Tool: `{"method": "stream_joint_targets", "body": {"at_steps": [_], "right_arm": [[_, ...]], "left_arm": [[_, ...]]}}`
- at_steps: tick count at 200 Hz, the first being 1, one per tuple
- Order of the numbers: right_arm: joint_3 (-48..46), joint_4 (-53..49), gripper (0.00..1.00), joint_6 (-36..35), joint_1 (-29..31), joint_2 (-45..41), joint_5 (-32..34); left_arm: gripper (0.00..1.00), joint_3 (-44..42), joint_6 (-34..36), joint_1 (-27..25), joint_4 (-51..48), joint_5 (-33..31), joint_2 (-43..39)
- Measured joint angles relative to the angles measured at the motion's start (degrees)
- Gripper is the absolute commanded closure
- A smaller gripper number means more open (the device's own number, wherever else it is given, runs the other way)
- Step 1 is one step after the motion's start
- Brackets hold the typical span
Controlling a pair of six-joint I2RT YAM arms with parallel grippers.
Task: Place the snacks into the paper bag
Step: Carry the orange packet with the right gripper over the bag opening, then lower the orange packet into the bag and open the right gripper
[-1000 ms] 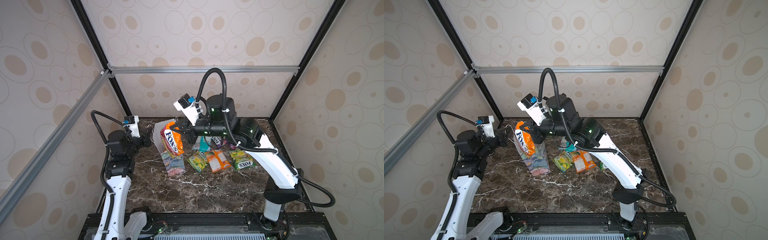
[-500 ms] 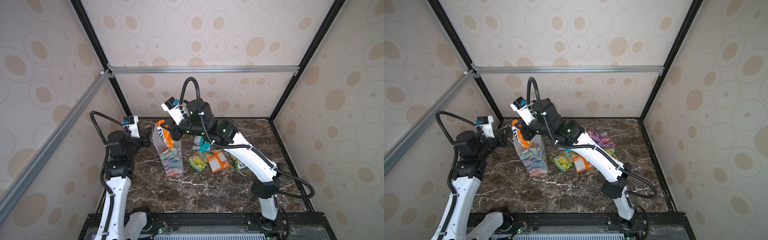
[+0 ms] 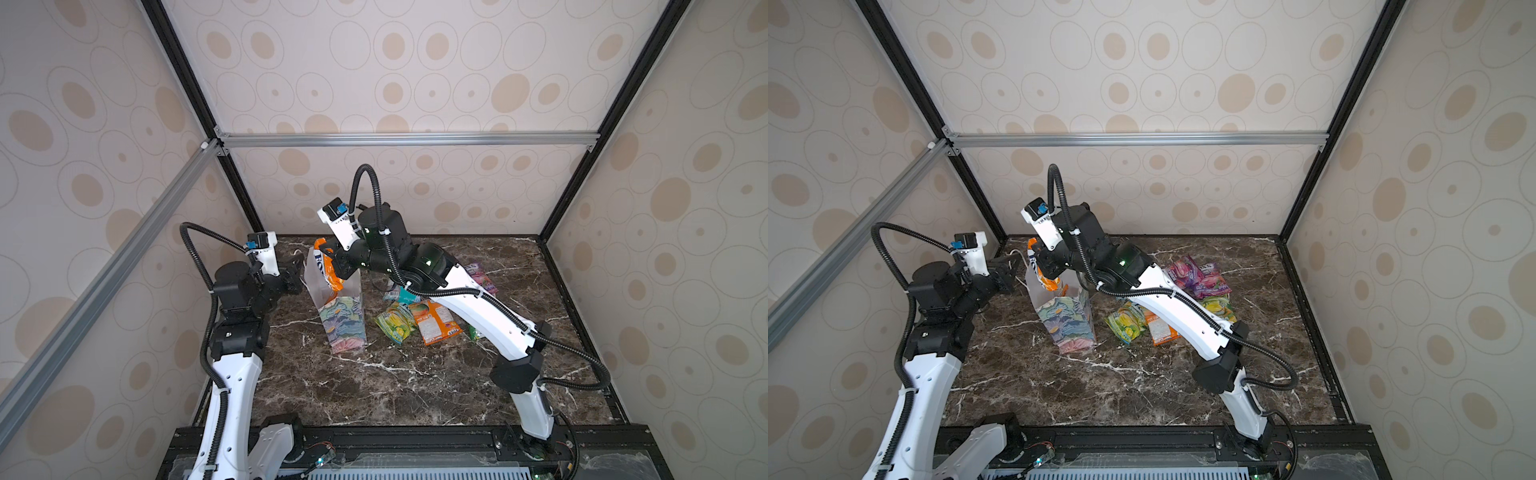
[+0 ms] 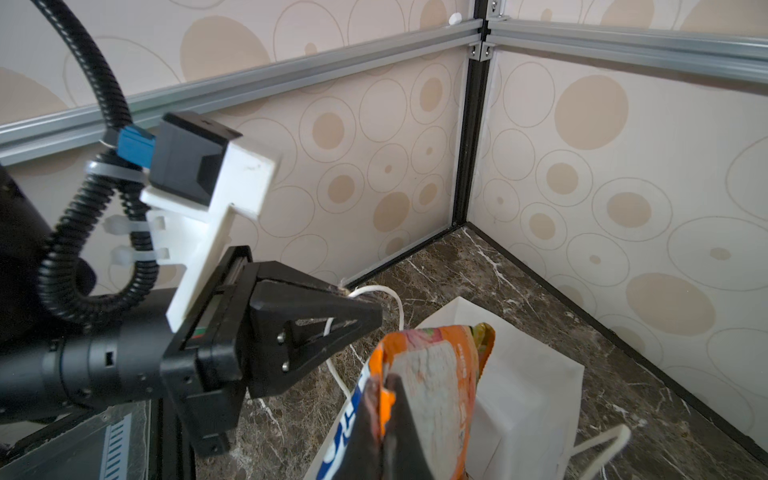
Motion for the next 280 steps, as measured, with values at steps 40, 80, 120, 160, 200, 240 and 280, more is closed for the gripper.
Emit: {"method": "stream_joint_targets", "body": {"at_steps": [40, 80, 120, 160, 200, 240, 280], "right_arm": [[0.0, -0.1, 1.0, 0.7, -0.4, 1.9, 0.4], [0.0, -0.1, 1.0, 2.0, -1.3, 2.0, 0.4], [0.0, -0.1, 1.0, 3.7, -2.3, 2.4, 0.4], [0.0, -0.3, 1.0, 4.7, -2.8, 3.3, 0.1], [0.0, -0.1, 1.0, 6.4, -2.8, 4.3, -1.0], [0.0, 0.5, 1.0, 8.3, -2.8, 6.1, -0.7], [0.0, 0.9, 1.0, 9.7, -2.8, 8.3, 0.0]], "left_arm": [[1.0, 0.0, 0.0, 0.0, 0.0, 0.1, 0.0], [1.0, 0.2, 0.8, 0.0, -0.7, -0.2, 0.4], [1.0, 0.5, 1.1, 0.0, -1.3, -0.5, 0.7], [1.0, 0.5, 1.3, 0.0, -1.6, -0.8, 0.7], [1.0, -1.2, 1.3, 0.0, -0.7, -0.9, -0.5], [1.0, -2.4, 1.3, 0.0, -0.5, -0.9, -1.4], [1.0, -2.6, 1.3, 0.0, -0.5, -1.0, -1.7]]}}
